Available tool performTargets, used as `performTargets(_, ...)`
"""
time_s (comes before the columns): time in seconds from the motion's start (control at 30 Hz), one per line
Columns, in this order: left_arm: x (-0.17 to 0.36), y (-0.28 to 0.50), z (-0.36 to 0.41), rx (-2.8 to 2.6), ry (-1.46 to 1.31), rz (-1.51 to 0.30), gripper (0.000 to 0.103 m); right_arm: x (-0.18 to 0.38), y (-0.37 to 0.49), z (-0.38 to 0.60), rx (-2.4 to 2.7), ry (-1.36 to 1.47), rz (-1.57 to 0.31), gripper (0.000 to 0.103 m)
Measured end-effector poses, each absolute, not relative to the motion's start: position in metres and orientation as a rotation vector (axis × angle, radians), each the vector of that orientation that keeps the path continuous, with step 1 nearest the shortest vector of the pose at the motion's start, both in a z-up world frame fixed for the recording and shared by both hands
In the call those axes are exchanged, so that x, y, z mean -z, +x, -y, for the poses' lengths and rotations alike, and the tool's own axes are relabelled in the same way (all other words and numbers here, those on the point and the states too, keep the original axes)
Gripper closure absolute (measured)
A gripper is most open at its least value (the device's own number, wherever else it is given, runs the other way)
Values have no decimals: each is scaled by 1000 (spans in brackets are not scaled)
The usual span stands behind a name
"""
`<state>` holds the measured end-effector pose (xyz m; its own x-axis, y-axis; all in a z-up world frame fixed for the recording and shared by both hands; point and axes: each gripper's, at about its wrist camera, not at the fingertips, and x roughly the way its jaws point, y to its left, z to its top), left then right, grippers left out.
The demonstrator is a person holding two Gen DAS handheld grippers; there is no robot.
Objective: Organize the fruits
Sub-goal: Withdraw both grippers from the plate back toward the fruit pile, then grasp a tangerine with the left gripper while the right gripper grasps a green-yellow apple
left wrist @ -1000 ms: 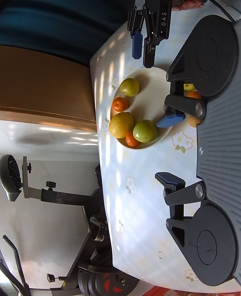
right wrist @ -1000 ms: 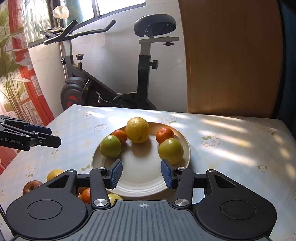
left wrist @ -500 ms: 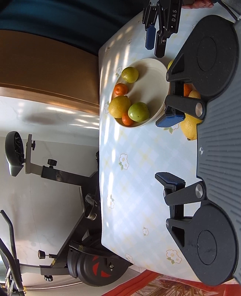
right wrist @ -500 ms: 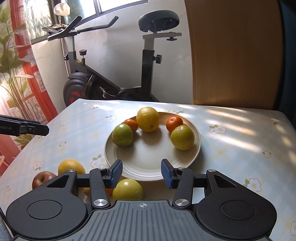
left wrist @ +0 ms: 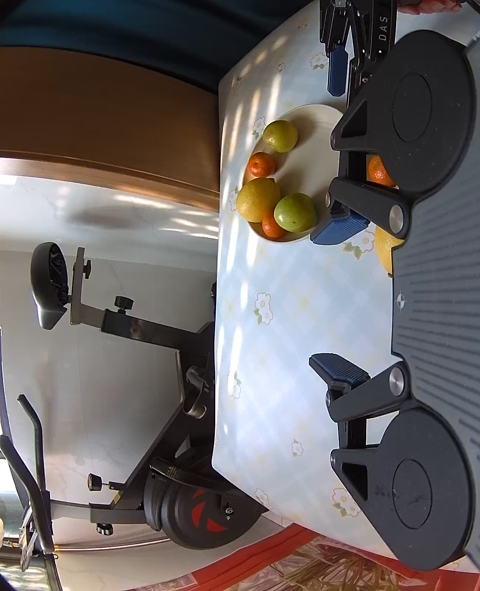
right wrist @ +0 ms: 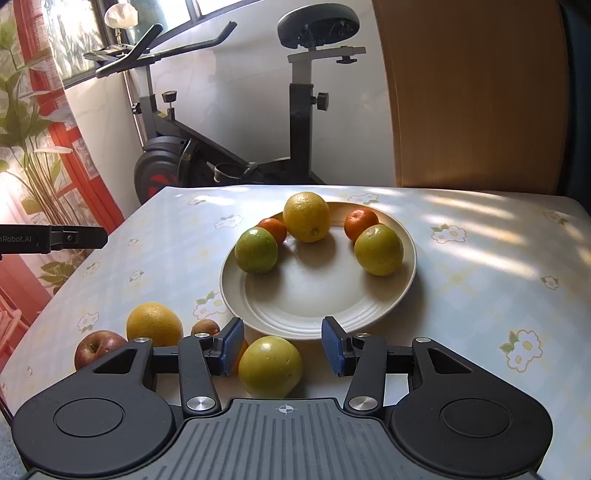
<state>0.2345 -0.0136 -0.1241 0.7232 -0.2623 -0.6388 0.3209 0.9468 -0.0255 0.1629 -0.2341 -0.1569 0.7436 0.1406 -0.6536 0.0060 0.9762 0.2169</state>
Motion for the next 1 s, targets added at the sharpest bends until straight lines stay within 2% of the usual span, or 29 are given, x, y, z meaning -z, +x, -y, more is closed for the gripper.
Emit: performTargets(1.0, 138, 222, 21, 368, 114, -750, 36, 190, 174, 226, -80, 254, -817, 54)
